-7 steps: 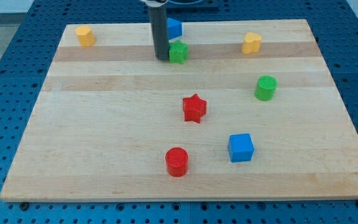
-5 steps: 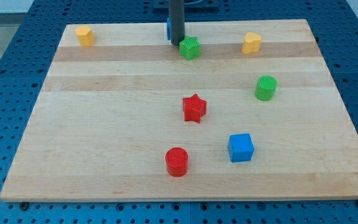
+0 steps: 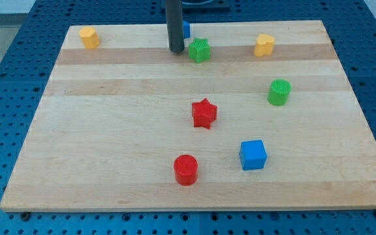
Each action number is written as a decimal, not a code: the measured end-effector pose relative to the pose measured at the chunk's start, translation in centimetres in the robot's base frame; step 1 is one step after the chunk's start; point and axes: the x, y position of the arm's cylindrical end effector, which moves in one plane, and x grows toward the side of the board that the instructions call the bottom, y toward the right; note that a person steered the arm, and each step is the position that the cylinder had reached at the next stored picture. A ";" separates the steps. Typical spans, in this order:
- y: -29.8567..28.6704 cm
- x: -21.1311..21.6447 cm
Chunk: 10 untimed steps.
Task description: Slide the green star towards the top right
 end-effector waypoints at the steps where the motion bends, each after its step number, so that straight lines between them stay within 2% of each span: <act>1: 0.0 3.0; 3: 0.4 3.7; 4: 3.7 3.2; 6: 4.1 2.2; 8: 7.4 0.3; 10: 8.2 0.6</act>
